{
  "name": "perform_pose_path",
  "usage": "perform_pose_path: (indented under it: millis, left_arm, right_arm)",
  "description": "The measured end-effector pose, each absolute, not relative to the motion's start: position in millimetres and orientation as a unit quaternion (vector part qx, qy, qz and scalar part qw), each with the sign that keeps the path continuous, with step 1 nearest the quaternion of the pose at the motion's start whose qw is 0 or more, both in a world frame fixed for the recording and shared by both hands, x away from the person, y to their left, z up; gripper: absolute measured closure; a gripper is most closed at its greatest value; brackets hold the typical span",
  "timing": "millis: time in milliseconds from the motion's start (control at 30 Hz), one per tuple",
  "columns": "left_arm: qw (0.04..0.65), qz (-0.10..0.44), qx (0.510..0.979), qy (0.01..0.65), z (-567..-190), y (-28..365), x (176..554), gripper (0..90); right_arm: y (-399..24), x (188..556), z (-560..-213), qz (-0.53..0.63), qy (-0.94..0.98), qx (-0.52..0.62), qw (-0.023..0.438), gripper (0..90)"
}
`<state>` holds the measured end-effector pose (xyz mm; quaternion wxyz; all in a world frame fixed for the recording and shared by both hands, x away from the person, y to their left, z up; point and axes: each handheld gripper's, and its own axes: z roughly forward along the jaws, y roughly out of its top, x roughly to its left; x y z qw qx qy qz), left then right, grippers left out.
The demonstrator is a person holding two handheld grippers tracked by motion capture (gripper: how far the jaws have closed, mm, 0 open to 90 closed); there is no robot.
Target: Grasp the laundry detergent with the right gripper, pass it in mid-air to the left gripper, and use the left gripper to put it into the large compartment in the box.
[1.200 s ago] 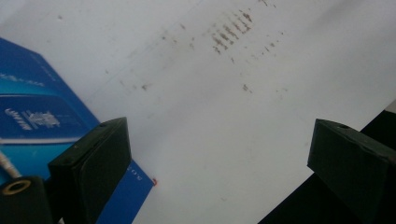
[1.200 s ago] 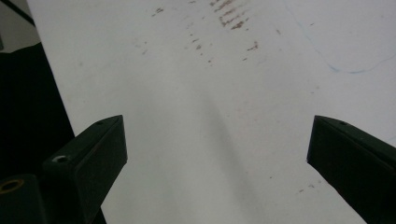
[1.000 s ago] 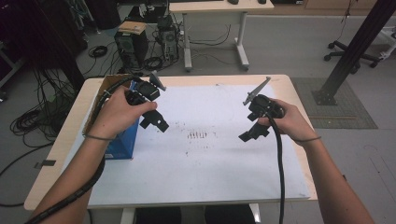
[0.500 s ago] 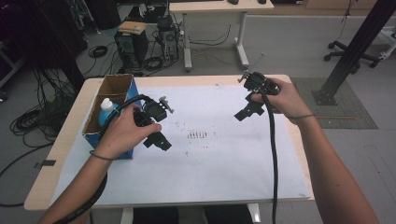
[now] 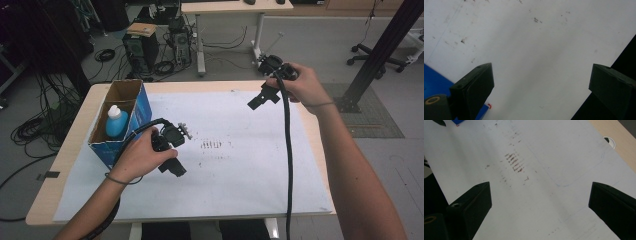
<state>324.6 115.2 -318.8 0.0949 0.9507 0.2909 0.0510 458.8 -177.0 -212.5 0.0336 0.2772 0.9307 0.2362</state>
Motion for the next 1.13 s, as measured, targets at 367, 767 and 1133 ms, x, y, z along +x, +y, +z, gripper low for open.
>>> perform_pose_path:
  millis: [367,767,1133]
  left_arm:
    - [0.090,0.050,0.954,0.283,-329.8,115.0,322.9,6.2]
    - [0.091,0.053,0.956,0.274,-332.7,114.7,326.2,6.2]
    - [0.093,0.056,0.955,0.277,-330.6,115.8,325.6,6.2]
  right_arm:
    - [-172.8,464.8,-195.6,0.244,0.928,0.277,0.040,4.3]
    - [-171.0,471.5,-192.7,0.243,0.928,0.278,0.039,4.2]
    - [-171.5,474.1,-195.0,0.245,0.928,0.279,0.036,4.2]
